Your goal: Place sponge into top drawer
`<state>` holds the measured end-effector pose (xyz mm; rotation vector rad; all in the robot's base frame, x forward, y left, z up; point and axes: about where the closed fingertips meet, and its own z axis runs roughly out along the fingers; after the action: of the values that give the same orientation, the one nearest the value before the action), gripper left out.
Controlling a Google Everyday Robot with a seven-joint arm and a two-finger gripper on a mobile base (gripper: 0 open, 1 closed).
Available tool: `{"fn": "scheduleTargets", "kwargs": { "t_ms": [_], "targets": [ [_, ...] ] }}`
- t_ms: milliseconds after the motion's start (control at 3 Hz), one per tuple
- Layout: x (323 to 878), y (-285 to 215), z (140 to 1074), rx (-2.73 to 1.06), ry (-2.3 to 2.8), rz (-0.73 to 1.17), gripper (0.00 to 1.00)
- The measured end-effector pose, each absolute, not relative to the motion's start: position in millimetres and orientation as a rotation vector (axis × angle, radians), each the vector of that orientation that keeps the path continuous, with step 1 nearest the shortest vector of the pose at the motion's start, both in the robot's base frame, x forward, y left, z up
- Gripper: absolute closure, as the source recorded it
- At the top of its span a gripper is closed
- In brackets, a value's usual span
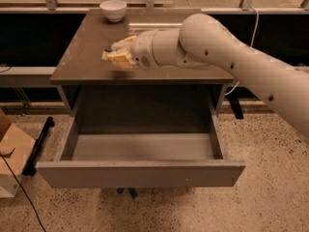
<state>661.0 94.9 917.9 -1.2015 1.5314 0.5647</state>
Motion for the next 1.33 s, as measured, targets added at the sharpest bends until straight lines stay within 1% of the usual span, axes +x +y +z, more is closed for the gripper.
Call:
{"fn": "scheduleTargets", "kwargs": {
  "t_ms": [333, 667, 1000, 1333],
  "targets": [
    [607.5, 86.6, 905.0, -1.175, 1.509, 0.650, 1.00],
    [553.6, 61.7, 886.5, -1.153, 1.529, 0.715, 1.00],
    [514.3, 16.7, 851.8, -1.077, 1.610, 0.748, 1.00],
    [512.8, -1.1, 815.9, -1.077, 1.675, 0.719, 1.00]
  ]
}}
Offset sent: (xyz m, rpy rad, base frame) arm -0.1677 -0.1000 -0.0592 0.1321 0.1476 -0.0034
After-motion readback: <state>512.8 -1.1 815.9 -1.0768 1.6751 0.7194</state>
